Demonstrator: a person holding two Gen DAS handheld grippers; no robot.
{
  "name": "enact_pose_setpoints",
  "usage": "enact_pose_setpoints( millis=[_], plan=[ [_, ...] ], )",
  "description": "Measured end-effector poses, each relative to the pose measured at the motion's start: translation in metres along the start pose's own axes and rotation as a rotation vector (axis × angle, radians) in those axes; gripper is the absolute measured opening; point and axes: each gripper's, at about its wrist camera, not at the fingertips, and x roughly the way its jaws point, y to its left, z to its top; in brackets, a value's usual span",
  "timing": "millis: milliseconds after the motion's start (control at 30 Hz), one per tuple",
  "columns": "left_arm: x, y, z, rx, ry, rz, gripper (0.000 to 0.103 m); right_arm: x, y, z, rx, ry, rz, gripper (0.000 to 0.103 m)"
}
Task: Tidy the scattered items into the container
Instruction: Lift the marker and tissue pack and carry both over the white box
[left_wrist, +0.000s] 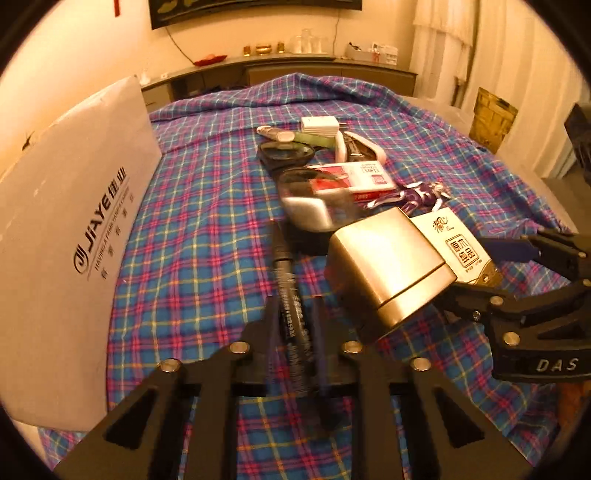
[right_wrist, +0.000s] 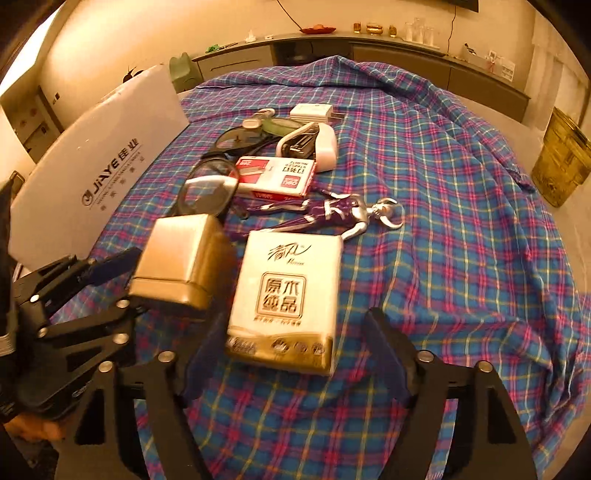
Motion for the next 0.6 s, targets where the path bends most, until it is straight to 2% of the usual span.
enact_pose_setpoints(
  millis=[33,67,200,433,600],
  plan=[
    [-0.001,0.001,0.001,-0.007,0.001,-0.015,0.013,0.001,0.001,0.001,-0.012,-0.007,-0.003,0.073],
    [-0.003,0.003,0.001,-0.014,-0.002,-0.022,0.013,0.0,0.003,0.002,-0.027,-0.01,-0.004,0.052],
    [-0.017,0.014,0.007,-0.049,-0.03,-0.05,0.013,-0.008,0.002,0.005,-0.019,-0.017,0.019,0.052],
    [-0.045,0.029,0.015,-0.108,-0.081,-0.09,0.013,-0.036,-0.001,0.009,0.005,-0.081,0.059,0.052],
    [-0.065,0.034,0.021,-0.111,-0.126,-0.099,0.013,-0.054,0.001,0.012,0.021,-0.128,0.148,0.052]
  ],
)
